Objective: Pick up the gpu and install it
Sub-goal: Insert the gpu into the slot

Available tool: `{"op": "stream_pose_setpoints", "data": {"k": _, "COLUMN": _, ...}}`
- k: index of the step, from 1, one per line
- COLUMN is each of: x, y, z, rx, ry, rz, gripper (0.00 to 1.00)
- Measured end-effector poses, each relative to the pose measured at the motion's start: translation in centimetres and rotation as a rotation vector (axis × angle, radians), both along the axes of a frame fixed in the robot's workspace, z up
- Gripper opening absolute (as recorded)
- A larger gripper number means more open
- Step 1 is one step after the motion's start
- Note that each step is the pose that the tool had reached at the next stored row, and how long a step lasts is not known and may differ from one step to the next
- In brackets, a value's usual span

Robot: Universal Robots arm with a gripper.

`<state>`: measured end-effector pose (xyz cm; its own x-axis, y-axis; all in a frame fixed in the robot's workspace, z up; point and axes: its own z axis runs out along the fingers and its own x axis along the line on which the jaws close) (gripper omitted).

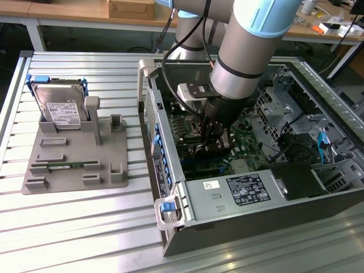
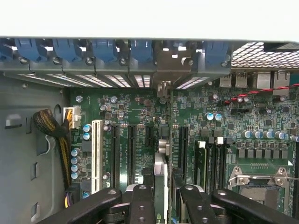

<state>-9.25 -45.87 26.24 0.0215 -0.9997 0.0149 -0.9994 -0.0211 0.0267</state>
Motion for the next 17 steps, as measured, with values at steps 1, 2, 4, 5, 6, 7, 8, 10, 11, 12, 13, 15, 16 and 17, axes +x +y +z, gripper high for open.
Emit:
{"op": "stream_pose_setpoints", "data": {"k": 1, "x": 0.00, "y": 0.00, "z": -0.03, "rx": -0.0003, "ry": 0.0001, "rz": 0.000, "gripper": 0.26}}
{"op": "stream_pose_setpoints", "data": {"k": 2, "x": 0.01, "y": 0.00, "z": -0.08, "rx": -0.0003, "ry": 0.0001, "rz": 0.000, "gripper": 0.26}}
{"op": "stream_pose_setpoints", "data": {"k": 4, "x": 0.04, "y": 0.00, "z": -0.36, "rx": -0.0001, "ry": 0.0002, "rz": 0.000, "gripper": 0.26}}
{"op": "stream_pose_setpoints", "data": {"k": 5, "x": 0.07, "y": 0.02, "z": -0.54, "rx": 0.0024, "ry": -0.0012, "rz": 0.000, "gripper": 0.26}}
{"op": "stream_pose_setpoints", "data": {"k": 6, "x": 0.08, "y": 0.03, "z": -0.58, "rx": 0.0024, "ry": -0.0012, "rz": 0.000, "gripper": 0.26}}
{"op": "stream_pose_setpoints", "data": {"k": 7, "x": 0.08, "y": 0.02, "z": -0.54, "rx": 0.0013, "ry": -0.0006, "rz": 0.000, "gripper": 0.26}}
{"op": "stream_pose_setpoints", "data": {"k": 8, "x": 0.07, "y": 0.00, "z": -0.49, "rx": 0.0002, "ry": 0.0000, "rz": 0.000, "gripper": 0.26}}
{"op": "stream_pose_setpoints", "data": {"k": 10, "x": 0.06, "y": 0.00, "z": -0.48, "rx": 0.0002, "ry": 0.0001, "rz": 0.000, "gripper": 0.26}}
{"op": "stream_pose_setpoints", "data": {"k": 11, "x": 0.06, "y": 0.00, "z": -0.46, "rx": 0.0003, "ry": 0.0001, "rz": 0.000, "gripper": 0.26}}
{"op": "stream_pose_setpoints", "data": {"k": 12, "x": 0.06, "y": 0.00, "z": -0.45, "rx": 0.0002, "ry": 0.0001, "rz": 0.000, "gripper": 0.26}}
{"op": "stream_pose_setpoints", "data": {"k": 13, "x": 0.06, "y": 0.00, "z": -0.44, "rx": 0.0002, "ry": 0.0001, "rz": 0.000, "gripper": 0.26}}
{"op": "stream_pose_setpoints", "data": {"k": 15, "x": 0.06, "y": 0.00, "z": -0.41, "rx": 0.0004, "ry": 0.0000, "rz": 0.000, "gripper": 0.26}}
{"op": "stream_pose_setpoints", "data": {"k": 16, "x": 0.06, "y": -0.01, "z": -0.39, "rx": -0.0001, "ry": 0.0002, "rz": 0.000, "gripper": 0.26}}
{"op": "stream_pose_setpoints", "data": {"k": 17, "x": 0.05, "y": -0.02, "z": -0.34, "rx": -0.0009, "ry": 0.0007, "rz": 0.000, "gripper": 0.27}}
